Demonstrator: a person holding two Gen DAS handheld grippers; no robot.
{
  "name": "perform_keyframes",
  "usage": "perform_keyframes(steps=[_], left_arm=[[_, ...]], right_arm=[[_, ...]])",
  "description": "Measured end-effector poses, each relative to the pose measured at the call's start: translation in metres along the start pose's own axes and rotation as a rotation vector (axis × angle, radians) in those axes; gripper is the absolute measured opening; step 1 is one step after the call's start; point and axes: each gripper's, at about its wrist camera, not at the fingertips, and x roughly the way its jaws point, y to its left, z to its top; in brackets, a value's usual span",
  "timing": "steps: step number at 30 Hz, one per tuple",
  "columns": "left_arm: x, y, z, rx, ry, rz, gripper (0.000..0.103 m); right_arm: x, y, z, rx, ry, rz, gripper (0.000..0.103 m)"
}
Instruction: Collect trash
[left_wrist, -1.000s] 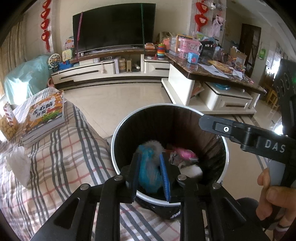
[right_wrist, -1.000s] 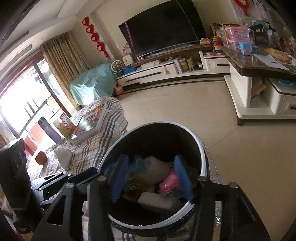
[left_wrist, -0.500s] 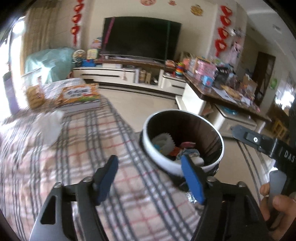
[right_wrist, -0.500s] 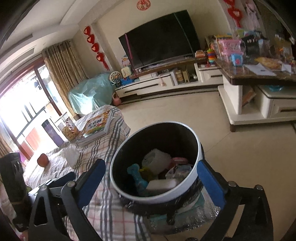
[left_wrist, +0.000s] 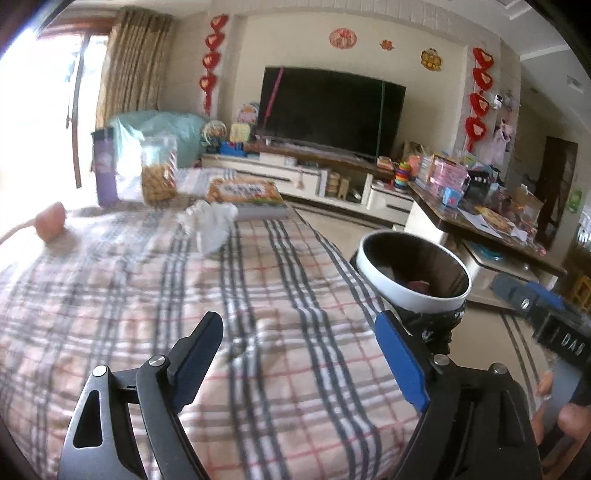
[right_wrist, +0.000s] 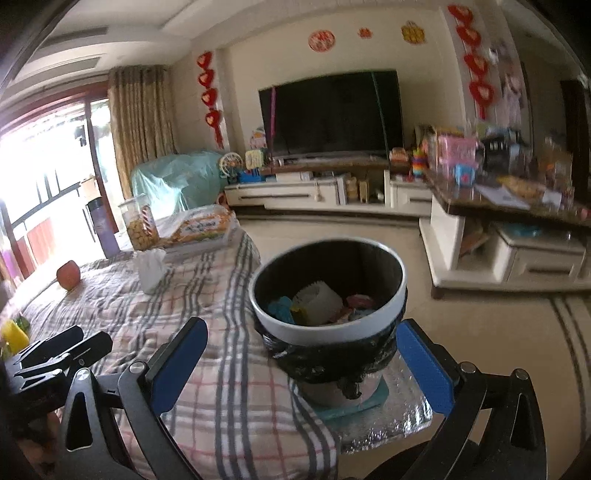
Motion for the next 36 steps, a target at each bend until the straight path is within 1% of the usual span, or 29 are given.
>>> perform_keyframes(steps=[1, 2, 3, 4, 6, 8, 11, 15, 20, 24, 28, 34, 36], left_arm=[[-0.009, -0.001, 0.0, 0.008, -0.022, 0.015, 0.087], [-0.019, -0.002, 0.0, 0.014, -0.052, 0.029, 0.093], [-0.027, -0.001, 0.001, 0.014, -0.078, 0.039, 0.1], [-0.036, -0.001, 0.001, 0.009, -0.107, 0.053, 0.103], [-0.051, 0.001, -0.003, -0.003, -0.162, 0.076, 0.102], [-0.058, 0.001, -0.01, -0.009, -0.18, 0.102, 0.102], [-0.067, -0.002, -0.026, 0.003, -0.198, 0.149, 0.102], [-0.066, -0.008, -0.038, 0.023, -0.215, 0.185, 0.102], [-0.062, -0.014, -0.048, 0.062, -0.24, 0.235, 0.102], [-0.057, -0.016, -0.052, 0.059, -0.237, 0.243, 0.102], [-0.058, -0.016, -0.054, 0.062, -0.249, 0.255, 0.102], [-0.06, -0.015, -0.055, 0.059, -0.257, 0.253, 0.102], [-0.061, -0.015, -0.055, 0.059, -0.263, 0.253, 0.102]], right_arm=[[-0.008, 0.003, 0.004, -0.012, -0.03, -0.013, 0.103], [-0.018, 0.007, 0.009, -0.023, -0.071, -0.021, 0.103], [-0.029, 0.009, 0.015, -0.029, -0.118, -0.018, 0.103], [-0.036, 0.01, 0.018, -0.029, -0.15, -0.009, 0.103], [-0.044, 0.012, 0.023, -0.022, -0.178, -0.001, 0.103], [-0.044, 0.016, 0.019, -0.027, -0.177, -0.012, 0.103], [-0.036, 0.02, 0.006, -0.029, -0.146, -0.015, 0.103], [-0.028, 0.022, -0.012, 0.0, -0.111, -0.017, 0.103], [-0.03, 0.027, -0.025, -0.007, -0.131, 0.018, 0.103], [-0.032, 0.031, -0.03, -0.002, -0.147, 0.033, 0.103], [-0.032, 0.033, -0.032, -0.006, -0.141, 0.031, 0.103], [-0.03, 0.034, -0.035, -0.014, -0.128, 0.02, 0.103], [-0.03, 0.033, -0.035, -0.013, -0.125, 0.029, 0.103]])
